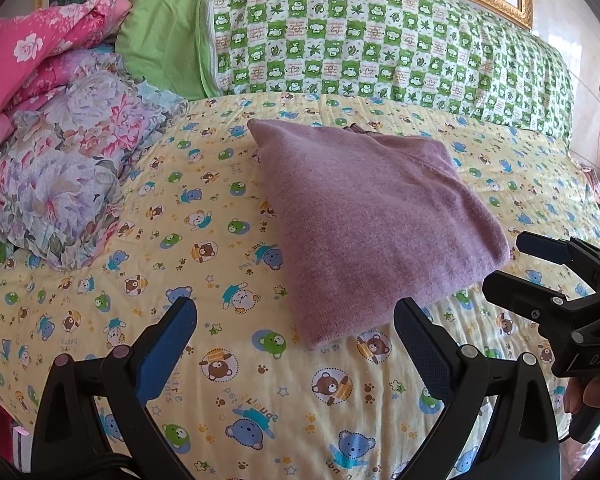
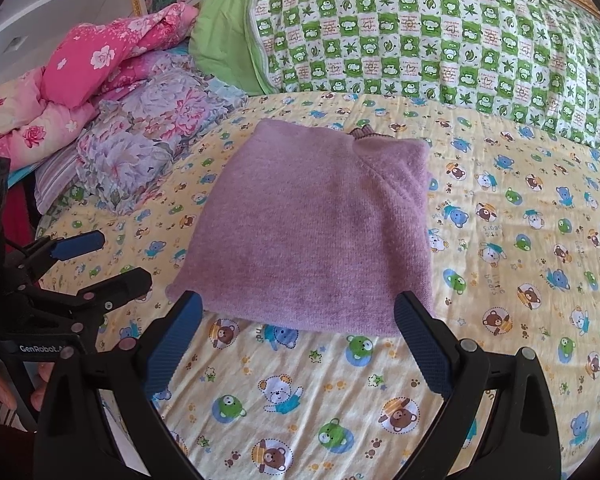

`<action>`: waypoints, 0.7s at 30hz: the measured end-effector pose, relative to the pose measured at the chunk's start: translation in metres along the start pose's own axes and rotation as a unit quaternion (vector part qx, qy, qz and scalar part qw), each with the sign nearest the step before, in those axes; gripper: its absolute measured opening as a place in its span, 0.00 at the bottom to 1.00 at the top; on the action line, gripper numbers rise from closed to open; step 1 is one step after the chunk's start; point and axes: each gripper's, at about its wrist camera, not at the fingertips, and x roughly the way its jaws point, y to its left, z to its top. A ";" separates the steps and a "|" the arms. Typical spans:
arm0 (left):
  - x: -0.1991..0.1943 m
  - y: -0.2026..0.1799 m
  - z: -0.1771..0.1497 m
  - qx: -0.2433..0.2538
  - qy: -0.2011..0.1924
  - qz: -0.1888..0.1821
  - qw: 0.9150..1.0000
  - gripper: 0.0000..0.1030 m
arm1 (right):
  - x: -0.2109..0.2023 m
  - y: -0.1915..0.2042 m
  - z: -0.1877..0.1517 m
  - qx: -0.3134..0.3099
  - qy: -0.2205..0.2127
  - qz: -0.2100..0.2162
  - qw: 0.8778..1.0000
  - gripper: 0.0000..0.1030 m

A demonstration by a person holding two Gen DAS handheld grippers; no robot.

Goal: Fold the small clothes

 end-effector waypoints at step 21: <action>0.002 -0.001 -0.001 0.001 0.004 0.000 1.000 0.96 | -0.003 0.000 0.003 0.009 -0.005 -0.003 1.000 0.94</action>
